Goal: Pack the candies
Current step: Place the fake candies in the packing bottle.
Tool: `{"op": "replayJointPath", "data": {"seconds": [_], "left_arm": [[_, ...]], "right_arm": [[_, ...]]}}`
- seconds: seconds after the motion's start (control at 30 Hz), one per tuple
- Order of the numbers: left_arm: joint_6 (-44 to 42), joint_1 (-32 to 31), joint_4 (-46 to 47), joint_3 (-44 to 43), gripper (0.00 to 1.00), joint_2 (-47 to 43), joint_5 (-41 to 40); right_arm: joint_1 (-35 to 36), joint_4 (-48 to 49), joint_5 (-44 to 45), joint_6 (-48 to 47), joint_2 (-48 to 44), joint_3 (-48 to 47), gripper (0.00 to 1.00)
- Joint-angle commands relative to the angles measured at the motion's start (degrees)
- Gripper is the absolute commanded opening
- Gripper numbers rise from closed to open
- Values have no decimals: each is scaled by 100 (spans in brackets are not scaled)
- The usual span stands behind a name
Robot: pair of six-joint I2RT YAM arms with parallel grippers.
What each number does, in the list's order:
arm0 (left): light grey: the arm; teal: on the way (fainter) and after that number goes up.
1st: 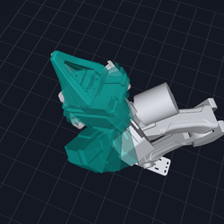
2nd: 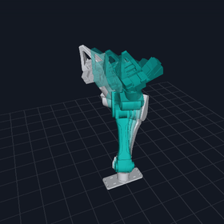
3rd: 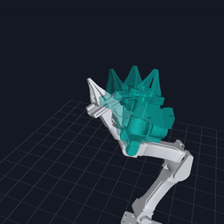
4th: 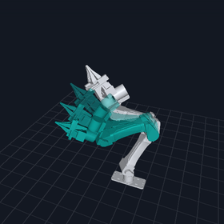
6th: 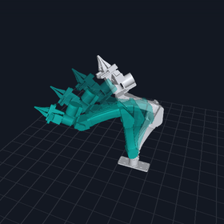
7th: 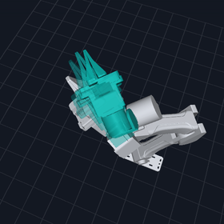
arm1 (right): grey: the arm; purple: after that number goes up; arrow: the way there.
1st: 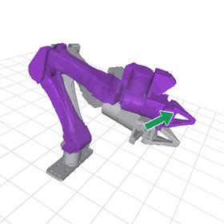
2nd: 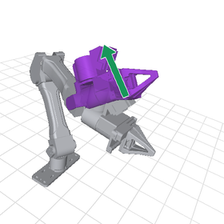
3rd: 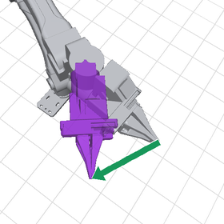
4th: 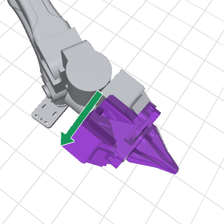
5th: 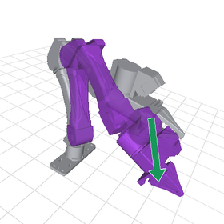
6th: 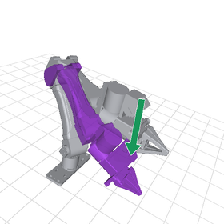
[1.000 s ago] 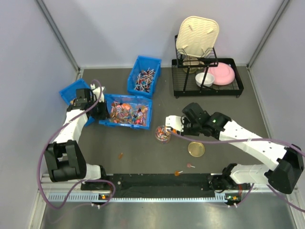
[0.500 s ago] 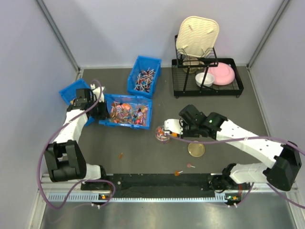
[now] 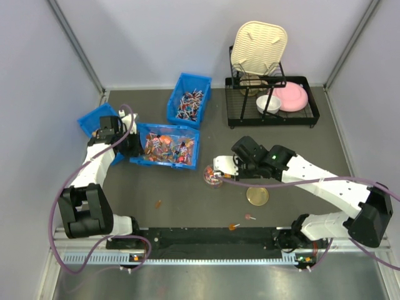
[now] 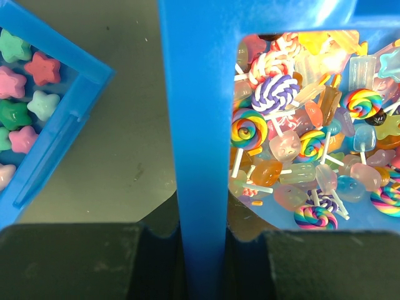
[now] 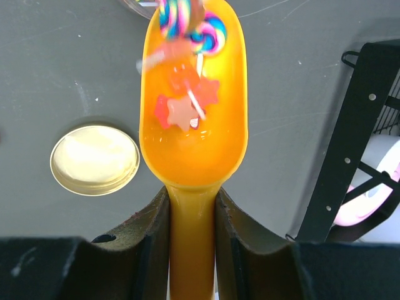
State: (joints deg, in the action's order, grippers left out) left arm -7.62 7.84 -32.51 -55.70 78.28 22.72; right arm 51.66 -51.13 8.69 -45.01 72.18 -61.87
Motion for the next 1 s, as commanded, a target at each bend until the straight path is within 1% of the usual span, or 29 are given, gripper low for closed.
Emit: {"op": "replayJointPath", "data": {"seconds": [0.0,0.37,0.6,0.97], "left_arm": [[261,43,553,-257,0,-278,655],[261,43,553,-266,0,-278,664],[261,51,562,-266,0,-278,655],[269,43,553,-266,0,-278,655]], "right_arm": [[64,-11,256,-25,33,-317,0],[72,-37,212,-43,86,-344,0],[81,-63,239,-60,68,-519,0],[231,-63,98,19,287,-590,0]]}}
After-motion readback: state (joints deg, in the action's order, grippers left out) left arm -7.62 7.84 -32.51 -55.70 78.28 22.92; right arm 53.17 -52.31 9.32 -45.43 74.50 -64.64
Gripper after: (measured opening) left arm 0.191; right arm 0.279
